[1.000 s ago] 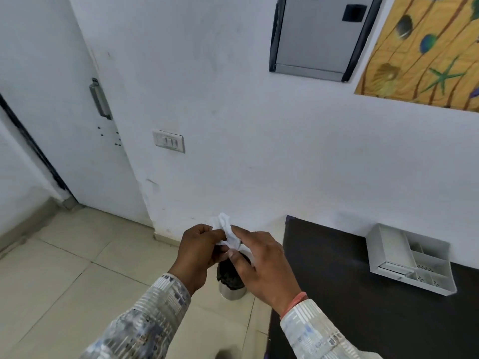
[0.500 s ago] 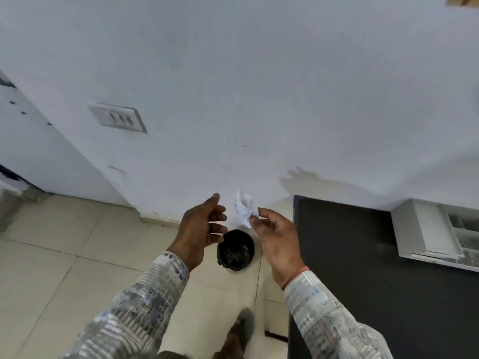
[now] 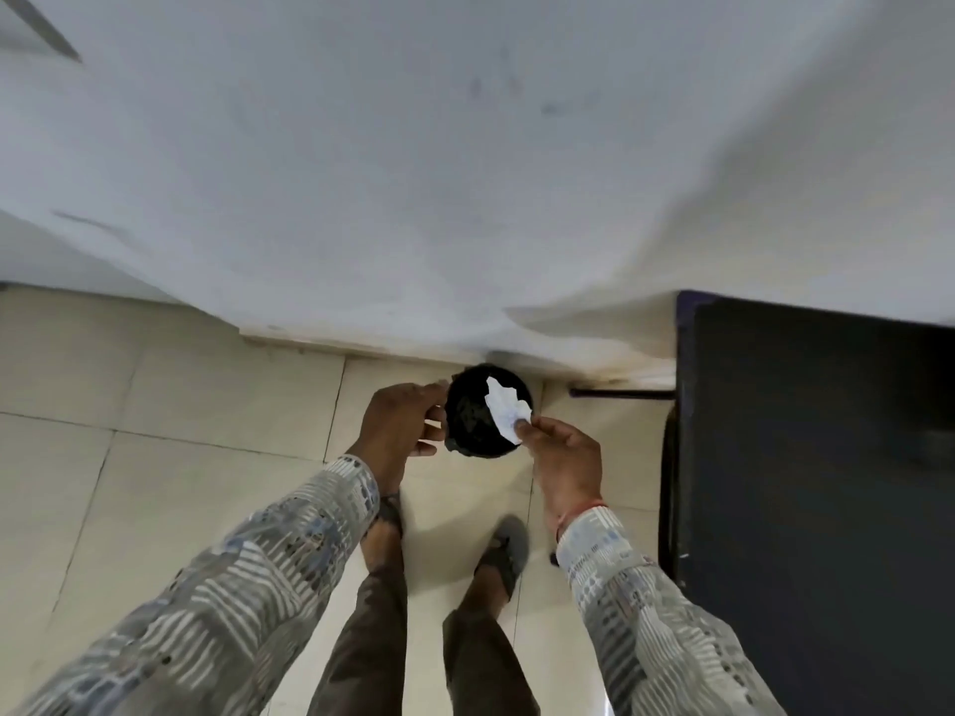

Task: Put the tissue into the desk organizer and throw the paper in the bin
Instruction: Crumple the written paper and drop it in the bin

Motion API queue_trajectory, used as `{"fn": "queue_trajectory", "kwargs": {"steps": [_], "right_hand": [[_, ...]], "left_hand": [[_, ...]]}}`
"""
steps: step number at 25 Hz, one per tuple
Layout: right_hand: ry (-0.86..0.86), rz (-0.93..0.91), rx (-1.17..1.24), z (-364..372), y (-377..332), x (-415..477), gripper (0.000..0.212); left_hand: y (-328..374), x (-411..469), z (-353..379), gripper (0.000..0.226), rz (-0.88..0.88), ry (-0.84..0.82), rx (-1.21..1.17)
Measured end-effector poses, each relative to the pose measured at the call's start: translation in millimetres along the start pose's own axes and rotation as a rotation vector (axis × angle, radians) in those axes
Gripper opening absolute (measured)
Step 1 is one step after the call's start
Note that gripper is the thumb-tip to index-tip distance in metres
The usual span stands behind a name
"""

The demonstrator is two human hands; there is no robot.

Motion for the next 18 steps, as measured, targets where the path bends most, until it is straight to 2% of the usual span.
{"fn": "queue_trajectory", "kwargs": {"steps": [4,10,12,15,18], "right_hand": [[0.0,0.183,-0.014,53,87,77,0.011],[0.008,0.301,-0.102,104,205,174,0.015],[-0.023,0.351,-0.117,116,229,191,0.018],[-0.041,0.427,-0.071,125,254,204,0.043],[-0.048,0.352,-0.078,127,247,215,0.05]], "left_hand": [[-35,109,-5,0.025,-0.06,0.0,0.067],[-93,249,-19,0.023,-0.154,-0.005,0.188],[-102,269,-20,0.024,-0.172,-0.01,0.23],[-104,282,-15,0.023,-0.155,-0.011,0.273],[-94,277,-8,0.021,-0.081,-0.008,0.274]]}}
Point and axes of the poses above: each hand's wrist, its own x-axis towards the middle knuckle, its own z-axis out of the palm, y = z × x, the point moved 9 cm from there along x, towards the middle knuckle, and after that the axes turned 9 degrees about -z, right-handed, at the moved point
